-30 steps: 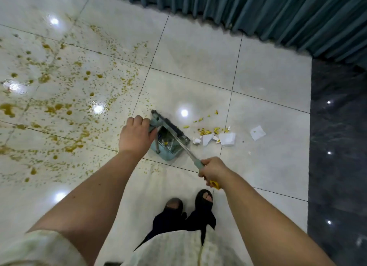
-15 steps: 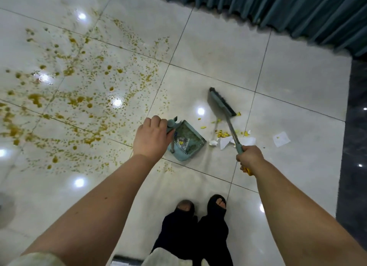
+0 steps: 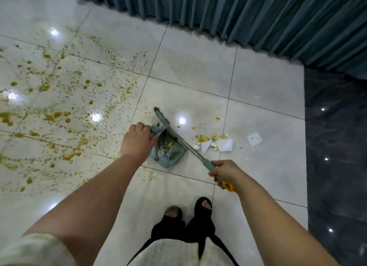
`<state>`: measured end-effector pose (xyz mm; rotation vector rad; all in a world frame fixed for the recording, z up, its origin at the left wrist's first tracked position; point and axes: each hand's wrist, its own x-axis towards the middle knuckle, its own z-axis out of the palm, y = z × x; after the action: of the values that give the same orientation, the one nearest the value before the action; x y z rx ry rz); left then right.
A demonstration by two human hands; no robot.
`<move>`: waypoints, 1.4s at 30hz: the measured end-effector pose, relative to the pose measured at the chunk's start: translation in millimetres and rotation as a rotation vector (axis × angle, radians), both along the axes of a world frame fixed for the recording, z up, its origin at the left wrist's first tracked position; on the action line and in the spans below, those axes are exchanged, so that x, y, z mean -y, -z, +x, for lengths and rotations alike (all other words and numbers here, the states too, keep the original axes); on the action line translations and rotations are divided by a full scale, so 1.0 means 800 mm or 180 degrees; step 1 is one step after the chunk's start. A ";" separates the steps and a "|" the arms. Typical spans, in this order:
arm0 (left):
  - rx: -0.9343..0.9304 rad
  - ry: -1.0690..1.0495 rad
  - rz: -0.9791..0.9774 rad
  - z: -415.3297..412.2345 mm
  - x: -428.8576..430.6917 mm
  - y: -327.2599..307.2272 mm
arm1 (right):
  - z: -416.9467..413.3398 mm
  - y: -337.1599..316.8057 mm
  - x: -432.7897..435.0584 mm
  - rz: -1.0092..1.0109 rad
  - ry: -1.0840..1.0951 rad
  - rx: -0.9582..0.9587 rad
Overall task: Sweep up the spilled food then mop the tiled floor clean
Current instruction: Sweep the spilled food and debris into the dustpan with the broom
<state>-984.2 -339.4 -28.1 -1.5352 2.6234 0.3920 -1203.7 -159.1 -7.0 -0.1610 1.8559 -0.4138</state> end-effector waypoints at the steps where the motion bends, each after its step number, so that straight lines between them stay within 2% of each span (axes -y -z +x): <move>1: -0.0011 -0.0005 0.0009 -0.001 -0.002 -0.001 | -0.003 -0.003 -0.003 -0.0067 0.0094 -0.0014; 10: 0.0001 0.0056 -0.0003 -0.059 0.023 -0.009 | -0.089 0.007 0.000 -0.0390 0.1365 -0.0078; 16: -0.0063 -0.0076 -0.0035 -0.084 0.016 0.000 | -0.146 0.029 0.034 -0.0579 0.1858 0.0259; 19: -0.0095 -0.0137 -0.0152 -0.080 0.014 0.005 | -0.150 0.053 0.053 -0.0594 0.1893 0.0368; 26: -0.0132 -0.0106 -0.0339 -0.072 0.026 0.015 | -0.103 0.078 0.046 -0.0121 0.1956 0.0686; 33: -0.0419 -0.0198 0.0198 -0.063 0.040 0.010 | -0.037 0.064 0.038 -0.0028 0.2742 0.1291; 38: -0.0803 -0.0121 0.0603 -0.040 0.042 0.007 | 0.048 0.045 0.018 0.0043 0.3044 0.1396; 42: -0.0306 0.0205 0.0585 -0.029 0.041 -0.001 | 0.062 0.007 0.006 -0.0292 0.3232 0.1357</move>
<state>-1007.5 -372.4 -27.4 -1.4049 2.6130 0.6964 -1153.9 -163.9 -12.3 0.7872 1.3733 -1.1244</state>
